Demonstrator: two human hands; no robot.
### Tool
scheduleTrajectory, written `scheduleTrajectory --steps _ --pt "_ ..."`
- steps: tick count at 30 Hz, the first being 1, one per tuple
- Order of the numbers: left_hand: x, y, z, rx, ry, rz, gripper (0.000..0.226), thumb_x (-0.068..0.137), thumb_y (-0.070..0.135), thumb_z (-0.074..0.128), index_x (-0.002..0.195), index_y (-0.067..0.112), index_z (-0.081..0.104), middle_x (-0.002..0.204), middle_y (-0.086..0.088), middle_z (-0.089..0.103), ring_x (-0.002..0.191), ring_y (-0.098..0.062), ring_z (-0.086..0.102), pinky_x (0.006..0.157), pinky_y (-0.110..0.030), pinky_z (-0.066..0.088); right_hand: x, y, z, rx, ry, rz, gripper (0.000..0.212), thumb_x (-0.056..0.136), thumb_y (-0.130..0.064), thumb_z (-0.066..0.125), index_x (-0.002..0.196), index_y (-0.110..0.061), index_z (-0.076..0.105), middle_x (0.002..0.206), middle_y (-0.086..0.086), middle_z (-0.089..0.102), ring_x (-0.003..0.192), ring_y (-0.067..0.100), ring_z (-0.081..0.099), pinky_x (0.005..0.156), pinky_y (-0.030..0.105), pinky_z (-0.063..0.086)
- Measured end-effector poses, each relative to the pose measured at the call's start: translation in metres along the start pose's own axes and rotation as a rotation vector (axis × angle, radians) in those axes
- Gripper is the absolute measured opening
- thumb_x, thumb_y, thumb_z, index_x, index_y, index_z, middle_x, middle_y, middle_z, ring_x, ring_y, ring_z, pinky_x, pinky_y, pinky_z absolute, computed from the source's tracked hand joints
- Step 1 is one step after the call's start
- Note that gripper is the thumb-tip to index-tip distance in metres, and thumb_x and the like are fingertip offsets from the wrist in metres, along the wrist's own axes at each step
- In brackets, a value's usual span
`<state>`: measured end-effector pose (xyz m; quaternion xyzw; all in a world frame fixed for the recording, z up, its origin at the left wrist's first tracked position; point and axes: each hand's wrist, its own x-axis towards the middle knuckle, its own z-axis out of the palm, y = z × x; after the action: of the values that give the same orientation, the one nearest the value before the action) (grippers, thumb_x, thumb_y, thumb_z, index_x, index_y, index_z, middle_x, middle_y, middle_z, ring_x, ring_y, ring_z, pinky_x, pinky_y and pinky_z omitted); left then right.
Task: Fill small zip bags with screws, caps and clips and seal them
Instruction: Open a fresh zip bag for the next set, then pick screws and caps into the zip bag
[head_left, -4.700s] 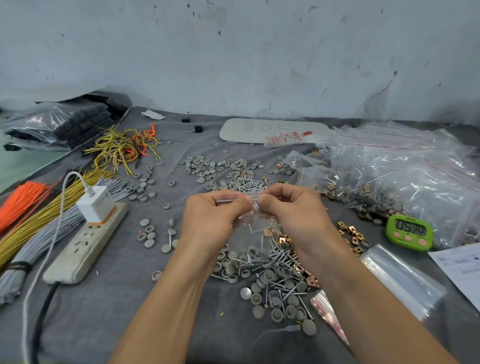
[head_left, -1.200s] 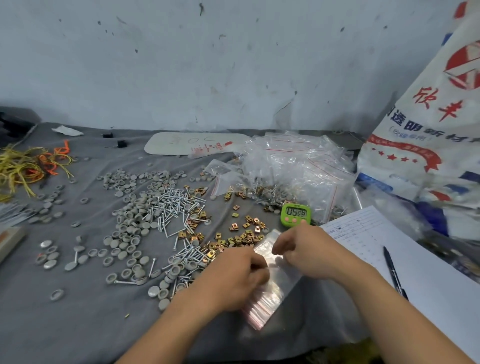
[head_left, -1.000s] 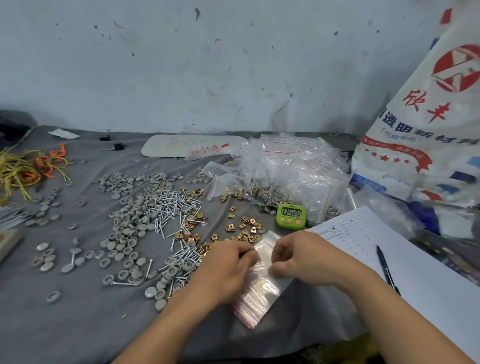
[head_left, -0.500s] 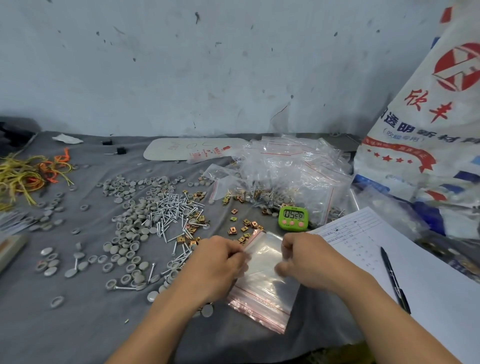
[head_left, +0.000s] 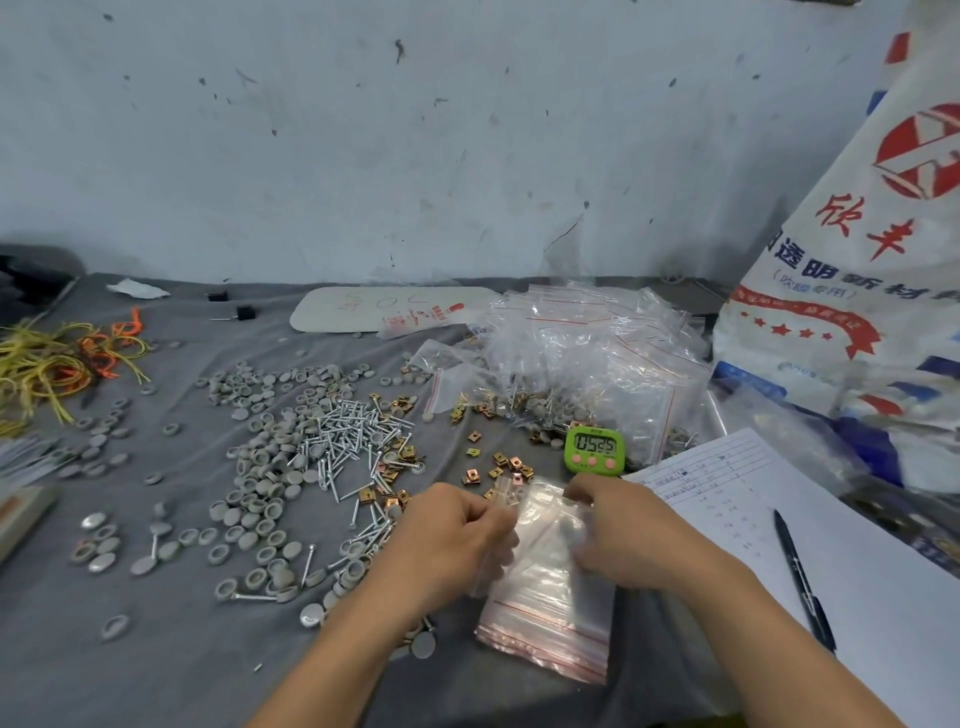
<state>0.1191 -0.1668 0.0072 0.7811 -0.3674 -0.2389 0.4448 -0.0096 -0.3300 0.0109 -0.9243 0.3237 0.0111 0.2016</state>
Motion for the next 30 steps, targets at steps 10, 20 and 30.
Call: scheduleTrajectory --steps 10,20,30 --pt "0.004 -0.001 0.006 -0.185 0.223 0.039 0.02 0.084 0.007 0.08 0.068 0.02 0.079 0.064 0.001 0.074 0.054 -0.011 0.068 0.053 -0.022 0.054 -0.003 -0.012 0.01 0.102 0.054 0.054 0.099 0.077 -0.035 0.08 0.159 -0.03 0.025 0.146 -0.001 0.055 0.125 0.021 0.058 0.098 0.031 0.048" --pt "0.007 -0.007 -0.052 -0.623 0.862 -0.008 0.017 0.098 0.02 0.067 0.082 0.022 0.072 0.075 0.005 0.075 0.064 -0.012 0.07 0.059 -0.033 0.06 -0.007 -0.017 0.009 -0.194 0.1 -0.048 0.087 0.084 -0.022 0.071 0.159 -0.029 0.027 0.163 0.001 0.034 0.147 0.024 0.036 0.119 0.035 0.033" --pt "-0.002 -0.009 -0.075 -0.485 1.0 0.236 0.015 0.102 0.022 0.058 0.089 0.025 0.065 0.083 0.003 0.076 0.076 -0.015 0.075 0.068 -0.031 0.06 -0.025 -0.042 0.0 -0.228 -0.187 -0.055 0.022 0.092 -0.04 0.06 0.111 -0.029 0.06 0.106 -0.006 0.065 0.096 0.017 0.062 0.078 0.03 0.05"
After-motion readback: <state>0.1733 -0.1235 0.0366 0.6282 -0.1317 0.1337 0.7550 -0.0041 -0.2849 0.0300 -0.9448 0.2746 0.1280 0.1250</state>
